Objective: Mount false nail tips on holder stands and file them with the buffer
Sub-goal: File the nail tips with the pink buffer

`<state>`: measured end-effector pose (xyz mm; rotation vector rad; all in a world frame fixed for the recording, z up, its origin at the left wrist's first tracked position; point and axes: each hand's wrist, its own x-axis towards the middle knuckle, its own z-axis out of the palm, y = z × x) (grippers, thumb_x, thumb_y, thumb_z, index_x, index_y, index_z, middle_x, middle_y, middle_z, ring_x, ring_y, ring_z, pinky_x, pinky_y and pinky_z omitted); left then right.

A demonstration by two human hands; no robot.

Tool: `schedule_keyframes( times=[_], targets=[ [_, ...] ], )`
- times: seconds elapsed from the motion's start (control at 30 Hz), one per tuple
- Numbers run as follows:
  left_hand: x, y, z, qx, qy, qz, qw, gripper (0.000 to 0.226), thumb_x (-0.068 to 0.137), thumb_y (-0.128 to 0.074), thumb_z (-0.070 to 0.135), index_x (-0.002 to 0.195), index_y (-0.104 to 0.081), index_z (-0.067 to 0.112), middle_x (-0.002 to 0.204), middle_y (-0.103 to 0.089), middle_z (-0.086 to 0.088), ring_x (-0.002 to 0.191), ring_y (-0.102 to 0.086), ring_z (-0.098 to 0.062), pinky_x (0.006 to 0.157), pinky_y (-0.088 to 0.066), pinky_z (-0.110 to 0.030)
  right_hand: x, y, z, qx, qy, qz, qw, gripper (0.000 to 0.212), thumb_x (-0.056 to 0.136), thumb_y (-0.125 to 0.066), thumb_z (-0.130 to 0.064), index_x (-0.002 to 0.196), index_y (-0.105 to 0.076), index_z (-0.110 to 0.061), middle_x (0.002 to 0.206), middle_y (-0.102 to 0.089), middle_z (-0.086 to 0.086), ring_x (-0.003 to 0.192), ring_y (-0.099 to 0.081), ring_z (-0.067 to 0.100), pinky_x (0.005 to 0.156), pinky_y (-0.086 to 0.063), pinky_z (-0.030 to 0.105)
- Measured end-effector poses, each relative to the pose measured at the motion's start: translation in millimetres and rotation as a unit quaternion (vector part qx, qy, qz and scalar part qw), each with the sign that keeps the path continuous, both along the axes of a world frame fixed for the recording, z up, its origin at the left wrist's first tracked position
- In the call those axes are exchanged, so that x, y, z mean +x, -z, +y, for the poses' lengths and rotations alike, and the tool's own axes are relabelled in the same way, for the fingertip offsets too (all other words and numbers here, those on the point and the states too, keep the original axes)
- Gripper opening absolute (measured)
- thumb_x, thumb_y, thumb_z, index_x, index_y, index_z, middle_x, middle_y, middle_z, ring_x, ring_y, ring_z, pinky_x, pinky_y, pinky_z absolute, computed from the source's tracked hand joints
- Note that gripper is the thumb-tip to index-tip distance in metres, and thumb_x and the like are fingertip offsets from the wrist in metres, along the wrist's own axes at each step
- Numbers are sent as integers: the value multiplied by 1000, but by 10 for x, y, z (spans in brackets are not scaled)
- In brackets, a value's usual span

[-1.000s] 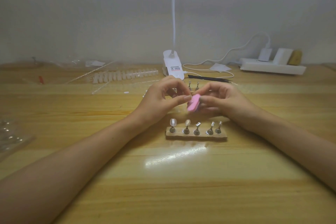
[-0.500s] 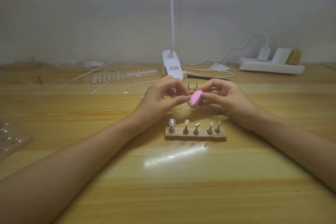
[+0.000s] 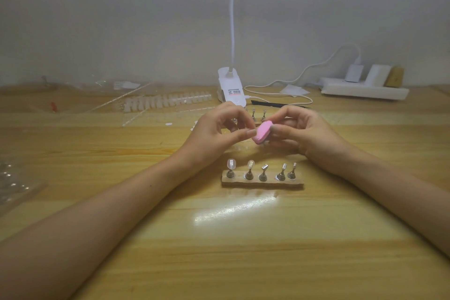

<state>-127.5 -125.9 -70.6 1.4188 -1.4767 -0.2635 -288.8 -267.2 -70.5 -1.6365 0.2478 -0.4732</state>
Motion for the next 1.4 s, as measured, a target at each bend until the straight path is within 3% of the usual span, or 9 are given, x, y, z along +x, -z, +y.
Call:
schedule_keyframes(
  times=[0.1,0.47,0.57,0.7,0.83,1.07,1.17,1.3,1.4],
  targets=[
    [3,0,2,2,3,-4,1000,9,84,-74,7,84,-68,14,89,-60,-4,81,-57,-9,76,-46,-17,-2,-10,5,-22,-53,37,998,10,86,-72,-14,95,-67,-15,105,-75,18,96,-74,32,77,-61,33],
    [5,-1,-1,-6,-2,-1,1000,12,84,-74,8,83,-68,18,87,-60,1,79,-56,-4,74,-44,-14,-4,-7,17,-15,-10,11,1000,16,84,-71,-15,99,-65,-10,103,-76,18,96,-74,30,80,-62,35],
    [10,2,-1,-3,-2,-2,1000,8,85,-74,7,84,-69,13,89,-61,0,81,-57,-7,76,-46,-17,-13,-7,33,-59,-64,47,995,16,84,-73,-15,97,-64,-10,105,-75,18,96,-74,32,81,-62,36],
    [5,-3,3,-7,-2,1,1000,10,84,-73,6,83,-68,15,87,-60,-1,79,-55,-3,74,-43,-14,-3,-7,12,-14,-10,11,1000,18,83,-72,-16,98,-65,-9,103,-76,18,96,-74,31,77,-62,34],
    [6,0,3,-7,-4,-3,1000,6,84,-73,6,84,-69,10,87,-60,1,79,-55,-3,74,-44,-15,4,3,26,-35,-55,41,997,12,83,-74,-15,93,-69,-14,102,-76,18,93,-75,31,76,-61,31],
    [7,-2,3,-6,-8,-4,1000,5,85,-73,6,84,-69,8,88,-60,-1,80,-56,-4,75,-46,-17,11,3,33,-40,-52,43,997,14,83,-74,-15,95,-68,-11,99,-76,18,91,-76,30,74,-61,29],
    [5,-6,6,-7,-6,-4,1000,8,85,-73,5,83,-68,12,87,-60,-3,78,-55,-1,74,-44,-14,14,1,17,-12,1,14,1000,18,82,-73,-17,98,-68,-9,100,-76,19,93,-75,30,79,-62,35],
    [-2,-5,10,-4,-6,-9,1000,7,84,-73,5,83,-69,11,86,-60,-2,78,-55,-2,74,-43,-14,8,-11,32,-29,-41,44,998,14,83,-73,-16,96,-68,-12,101,-76,17,92,-75,29,75,-61,30],
    [-1,-11,10,-7,-7,-5,1000,8,84,-73,6,83,-68,12,85,-60,1,77,-54,1,73,-41,-11,11,-16,25,-7,-7,16,1000,19,83,-71,-16,99,-66,-8,100,-76,17,92,-75,28,74,-61,30]
  ],
)
